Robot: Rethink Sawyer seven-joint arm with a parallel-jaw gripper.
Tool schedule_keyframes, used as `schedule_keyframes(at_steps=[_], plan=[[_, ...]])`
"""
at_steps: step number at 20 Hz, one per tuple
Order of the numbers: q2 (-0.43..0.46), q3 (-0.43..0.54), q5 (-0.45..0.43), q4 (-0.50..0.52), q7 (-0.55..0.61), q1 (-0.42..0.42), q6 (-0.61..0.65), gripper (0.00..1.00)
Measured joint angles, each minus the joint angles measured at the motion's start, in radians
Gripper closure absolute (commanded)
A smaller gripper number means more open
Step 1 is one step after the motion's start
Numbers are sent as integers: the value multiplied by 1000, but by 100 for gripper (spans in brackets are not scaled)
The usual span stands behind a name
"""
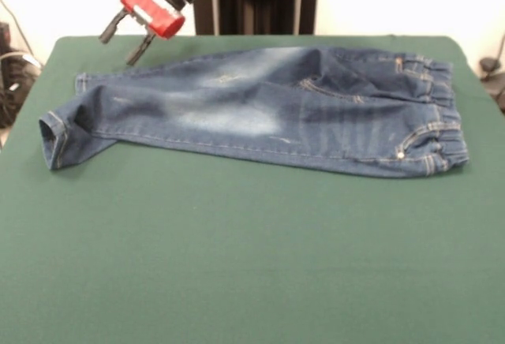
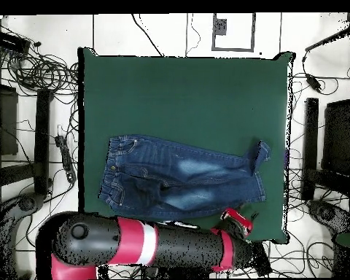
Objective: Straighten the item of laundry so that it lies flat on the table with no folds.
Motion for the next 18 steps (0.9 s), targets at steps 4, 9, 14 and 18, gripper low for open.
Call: schedule_keyframes(at_steps=[4, 9, 14, 18], plan=[[-102, 5, -153, 14, 0, -111, 0, 0], [-162, 6, -197, 25, 0, -187, 0, 0], [-190, 15, -198, 32, 0, -206, 0, 0], [-205, 31, -198, 33, 0, -204, 0, 0]])
